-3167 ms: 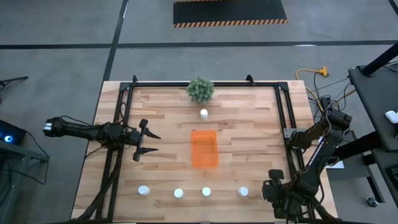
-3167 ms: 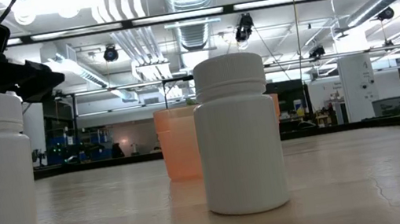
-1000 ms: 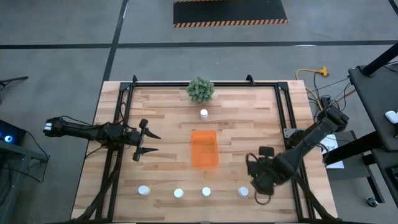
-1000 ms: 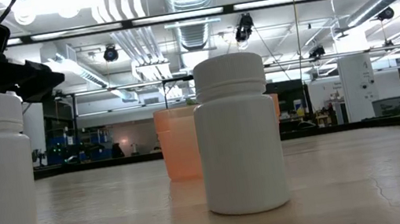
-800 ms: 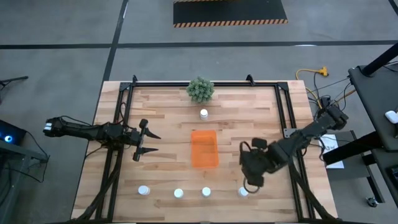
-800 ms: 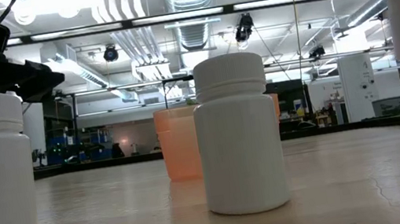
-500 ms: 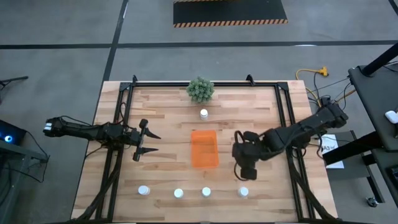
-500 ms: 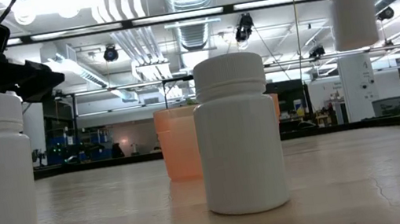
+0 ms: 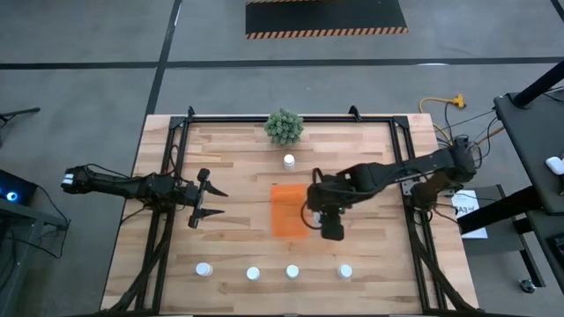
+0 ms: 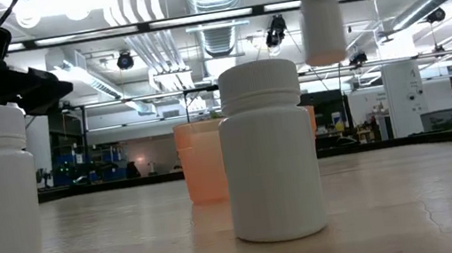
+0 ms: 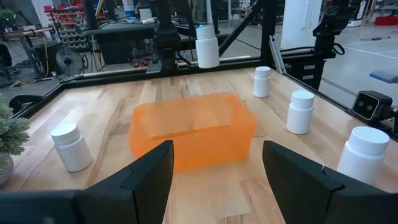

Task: Pick and place pill bottles into a basket
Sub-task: Put the white pill bottle into the orange bin

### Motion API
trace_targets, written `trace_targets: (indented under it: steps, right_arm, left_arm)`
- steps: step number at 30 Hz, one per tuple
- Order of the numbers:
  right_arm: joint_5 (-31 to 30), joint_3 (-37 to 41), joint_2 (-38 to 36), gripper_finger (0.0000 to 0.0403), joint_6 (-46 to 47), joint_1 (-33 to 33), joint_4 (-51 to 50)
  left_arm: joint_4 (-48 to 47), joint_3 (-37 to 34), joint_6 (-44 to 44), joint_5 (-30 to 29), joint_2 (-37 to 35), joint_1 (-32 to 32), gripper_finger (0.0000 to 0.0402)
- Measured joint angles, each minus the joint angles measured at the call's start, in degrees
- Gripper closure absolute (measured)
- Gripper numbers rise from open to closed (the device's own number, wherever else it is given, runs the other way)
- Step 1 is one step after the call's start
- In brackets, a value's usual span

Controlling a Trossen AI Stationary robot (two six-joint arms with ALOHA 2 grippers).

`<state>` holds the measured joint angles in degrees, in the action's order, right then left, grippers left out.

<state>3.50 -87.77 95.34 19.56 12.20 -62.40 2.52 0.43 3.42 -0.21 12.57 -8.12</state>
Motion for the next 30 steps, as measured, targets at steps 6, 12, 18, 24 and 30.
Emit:
trace_targets:
  steps: [6, 12, 18, 24, 30]
  right_arm:
    - [1.51, -9.36, 8.32, 0.0262, -5.69, -0.18, -1.78]
    - [1.41, -17.87, 15.69, 0.0262, -10.04, -0.21, -4.38]
    - [-2.23, -22.14, 20.62, 0.0262, -12.14, -0.14, -6.82]
    - [-4.19, -19.91, 21.8, 0.0262, -13.77, -0.1, -6.14]
    - [-5.25, -15.73, 19.77, 0.0262, -14.94, -0.13, -2.69]
  left_arm:
    - [0.01, 0.02, 0.0, 0.0, 0.01, 0.02, 0.0173]
    - [-0.01, 0.01, 0.0, 0.0, -0.02, 0.0, 0.0173]
    - [0.01, 0.0, 0.0, -0.02, 0.03, 0.02, 0.0173]
    - [-0.03, 0.02, 0.0, 0.0, 0.05, 0.02, 0.0173]
    - [0.02, 0.0, 0.0, -0.02, -0.05, 0.01, 0.0173]
